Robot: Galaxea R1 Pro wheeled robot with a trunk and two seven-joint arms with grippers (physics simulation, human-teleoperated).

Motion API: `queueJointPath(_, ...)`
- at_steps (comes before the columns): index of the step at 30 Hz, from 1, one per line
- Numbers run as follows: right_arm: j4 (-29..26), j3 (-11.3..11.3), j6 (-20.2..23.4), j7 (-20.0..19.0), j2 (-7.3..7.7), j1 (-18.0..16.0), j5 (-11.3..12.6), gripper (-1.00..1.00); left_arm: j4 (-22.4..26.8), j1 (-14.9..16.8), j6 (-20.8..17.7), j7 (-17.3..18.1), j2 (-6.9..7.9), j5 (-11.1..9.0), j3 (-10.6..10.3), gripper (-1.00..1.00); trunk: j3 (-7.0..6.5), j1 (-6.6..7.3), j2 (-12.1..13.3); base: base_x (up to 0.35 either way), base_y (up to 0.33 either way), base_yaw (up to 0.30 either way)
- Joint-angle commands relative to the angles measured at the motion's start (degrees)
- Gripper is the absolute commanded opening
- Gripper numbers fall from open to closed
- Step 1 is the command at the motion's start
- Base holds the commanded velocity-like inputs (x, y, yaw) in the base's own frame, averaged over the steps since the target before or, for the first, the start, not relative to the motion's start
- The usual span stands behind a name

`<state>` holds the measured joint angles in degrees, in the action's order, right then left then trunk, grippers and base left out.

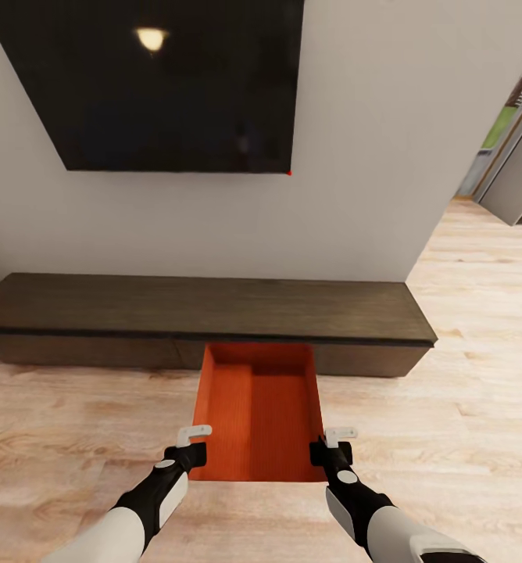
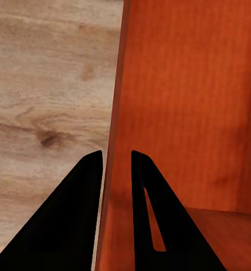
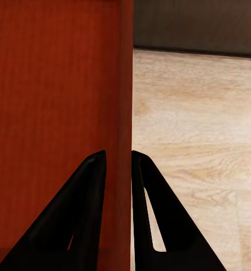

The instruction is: Move the two storage containers from the living room to the garage. In the garage, place one container on the floor and stack the other container on top of it (either order is fine).

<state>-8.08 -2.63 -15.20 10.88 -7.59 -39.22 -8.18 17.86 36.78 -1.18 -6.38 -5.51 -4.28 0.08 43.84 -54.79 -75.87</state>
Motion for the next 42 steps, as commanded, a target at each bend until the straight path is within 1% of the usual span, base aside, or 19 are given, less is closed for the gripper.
queueJointPath(1,-3.1,-1.8,-1.5,-0.7,-0.5,-0.1,-1.3,-1.0,-0.1,0.0,-0.1,-1.2,-0.02,0.0,0.1,-1.0,-0.05,0.0,0.0,0.0,0.0,0.0)
queueJointPath(11,-3.1,-1.8,-1.5,-0.7,-0.5,-0.1,-1.3,-1.0,-0.1,0.0,-0.1,-1.2,-0.07,0.0,0.1,-1.0,-0.98,0.0,0.0,0.0,0.0,0.0)
queueJointPath(42,-3.1,-1.8,-1.5,-0.7,-0.5,-0.1,-1.3,-1.0,0.0,0.0,-0.1,-1.2,-0.11,0.0,0.2,-1.0,-9.4,6.81,12.4,0.0,0.0,0.0)
